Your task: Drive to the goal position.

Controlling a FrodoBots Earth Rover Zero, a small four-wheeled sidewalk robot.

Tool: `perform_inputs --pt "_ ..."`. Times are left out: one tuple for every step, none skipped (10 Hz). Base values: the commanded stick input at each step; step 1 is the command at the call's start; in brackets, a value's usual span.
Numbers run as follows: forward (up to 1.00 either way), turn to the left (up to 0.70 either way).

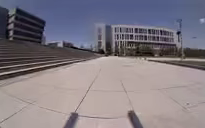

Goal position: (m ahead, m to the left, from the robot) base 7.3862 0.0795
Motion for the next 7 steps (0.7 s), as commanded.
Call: perform_inputs --pt "0.7 0.0" --pt "0.7 -0.21" --pt "0.7 -0.27" --pt "0.7 -0.06" --pt "0.7 0.0" --pt "0.7 0.0" --pt "0.7 0.0"
